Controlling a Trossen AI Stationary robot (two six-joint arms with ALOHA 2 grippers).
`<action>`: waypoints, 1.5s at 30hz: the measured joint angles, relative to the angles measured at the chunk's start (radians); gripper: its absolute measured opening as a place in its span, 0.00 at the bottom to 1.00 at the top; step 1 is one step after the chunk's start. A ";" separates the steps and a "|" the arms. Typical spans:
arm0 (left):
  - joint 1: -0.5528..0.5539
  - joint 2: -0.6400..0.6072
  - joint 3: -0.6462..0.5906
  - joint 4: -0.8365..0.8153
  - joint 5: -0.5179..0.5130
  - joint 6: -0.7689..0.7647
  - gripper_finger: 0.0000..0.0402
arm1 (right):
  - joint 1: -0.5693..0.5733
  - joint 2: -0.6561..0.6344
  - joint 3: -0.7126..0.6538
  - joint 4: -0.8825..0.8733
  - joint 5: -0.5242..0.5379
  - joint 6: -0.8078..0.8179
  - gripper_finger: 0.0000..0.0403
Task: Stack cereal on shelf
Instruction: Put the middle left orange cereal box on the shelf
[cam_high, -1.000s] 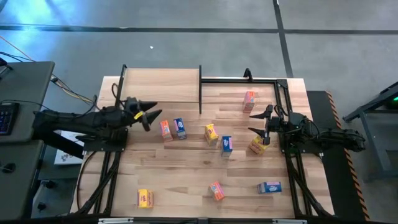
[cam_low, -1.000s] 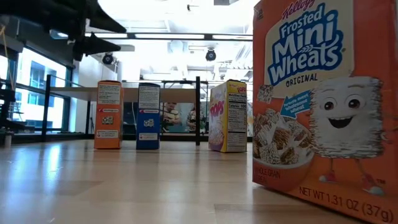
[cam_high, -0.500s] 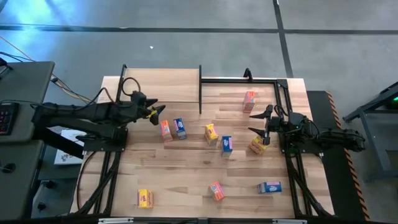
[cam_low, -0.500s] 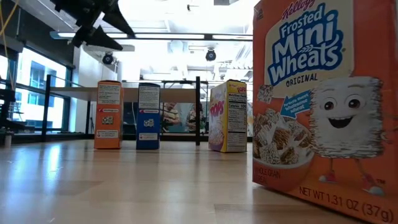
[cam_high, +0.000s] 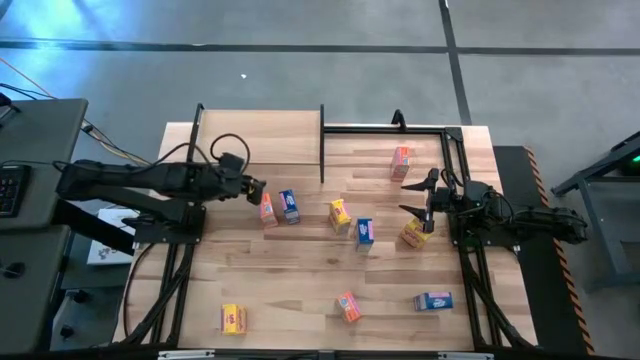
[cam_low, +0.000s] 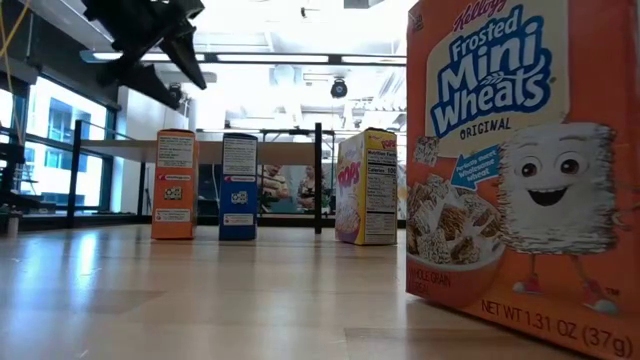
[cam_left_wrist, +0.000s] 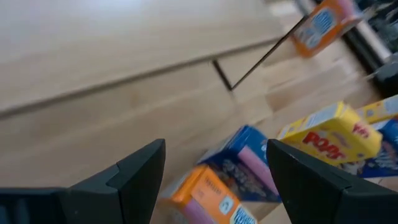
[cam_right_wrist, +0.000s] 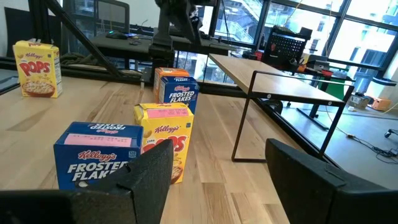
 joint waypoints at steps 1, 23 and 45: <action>0.000 0.008 0.000 -0.003 0.008 -0.006 0.67 | 0.000 0.000 0.000 0.000 0.000 0.000 0.62; -0.004 0.161 0.000 -0.038 0.126 -0.164 0.76 | 0.000 0.000 0.000 0.000 0.000 0.000 0.62; -0.042 0.250 0.000 0.000 0.141 -0.391 0.76 | 0.000 0.000 0.000 0.000 0.000 0.000 0.62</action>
